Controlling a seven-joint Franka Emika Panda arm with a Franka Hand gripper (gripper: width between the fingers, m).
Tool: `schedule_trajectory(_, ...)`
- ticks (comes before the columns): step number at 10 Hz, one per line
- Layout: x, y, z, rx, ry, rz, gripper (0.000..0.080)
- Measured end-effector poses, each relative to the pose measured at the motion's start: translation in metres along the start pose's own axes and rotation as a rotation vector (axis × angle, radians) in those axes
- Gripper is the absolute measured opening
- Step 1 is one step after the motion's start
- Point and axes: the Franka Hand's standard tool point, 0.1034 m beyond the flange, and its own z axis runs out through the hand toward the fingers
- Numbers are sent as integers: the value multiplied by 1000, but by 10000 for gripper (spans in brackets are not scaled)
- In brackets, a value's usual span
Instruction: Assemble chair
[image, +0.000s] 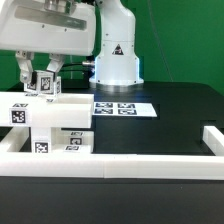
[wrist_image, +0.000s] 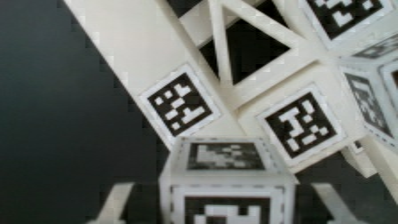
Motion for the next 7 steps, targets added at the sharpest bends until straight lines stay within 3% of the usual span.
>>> schedule_trajectory(3,-3,1,1,1,-3,11,288)
schedule_trajectory(7,13,-1,3,10,-10,45,288)
